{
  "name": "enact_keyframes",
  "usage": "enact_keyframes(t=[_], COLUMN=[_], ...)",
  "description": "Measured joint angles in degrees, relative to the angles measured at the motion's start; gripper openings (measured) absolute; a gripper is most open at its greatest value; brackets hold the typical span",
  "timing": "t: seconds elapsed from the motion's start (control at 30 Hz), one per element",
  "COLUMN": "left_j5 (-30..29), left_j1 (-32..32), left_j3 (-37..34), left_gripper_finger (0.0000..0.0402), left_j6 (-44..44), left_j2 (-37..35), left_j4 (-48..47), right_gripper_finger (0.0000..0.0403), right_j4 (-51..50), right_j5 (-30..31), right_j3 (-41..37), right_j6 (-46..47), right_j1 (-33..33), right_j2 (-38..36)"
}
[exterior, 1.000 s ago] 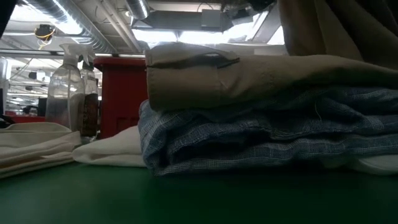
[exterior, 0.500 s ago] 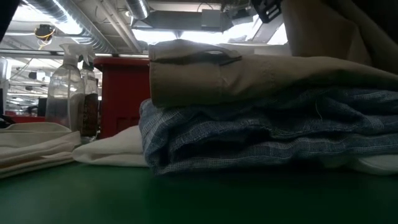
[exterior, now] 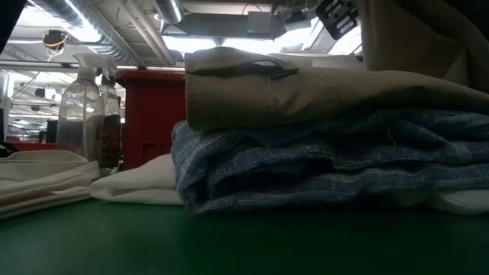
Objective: Fold Laundry from Bin
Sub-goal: Fold the light brown shorts
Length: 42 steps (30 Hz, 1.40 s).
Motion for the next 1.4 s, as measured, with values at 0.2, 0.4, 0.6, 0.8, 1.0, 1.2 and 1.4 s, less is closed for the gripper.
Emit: enact_keyframes(t=[0.2,0.4,0.6,0.8,1.0,1.2,1.4], left_j5=[0.1,1.6,2.3,2.4,2.4,2.4,2.2], left_j1=[1.1,1.9,2.1,2.0,2.1,2.1,2.2], left_j3=[0.0,0.0,0.0,0.0,0.0,0.0,0.0], left_gripper_finger=[0.0178,0.0142,0.0075,0.0011,0.002,0.0012,0.0013], left_j6=[-1.9,-3.1,-3.1,-3.0,-3.0,-3.0,-3.0], left_j2=[0.0,0.0,0.0,0.0,0.0,0.0,0.0], left_j4=[0.1,0.0,-0.3,-0.5,-0.2,-0.4,-0.2], right_gripper_finger=[0.0005,0.0005,0.0005,0.0005,0.0007,0.0073,0.0145], right_j4=[0.0,-0.1,-0.1,-0.1,0.1,0.0,-10.2], right_j5=[0.1,0.0,-0.1,-0.5,-2.4,-3.0,-3.5], right_j3=[0.0,0.0,0.0,0.0,0.0,0.0,4.2], right_j6=[0.1,0.2,0.3,3.9,4.4,4.7,4.7], right_j1=[0.0,0.0,0.0,0.0,0.0,0.0,-0.9], right_j2=[0.0,0.0,0.0,0.0,0.0,0.1,-0.4])
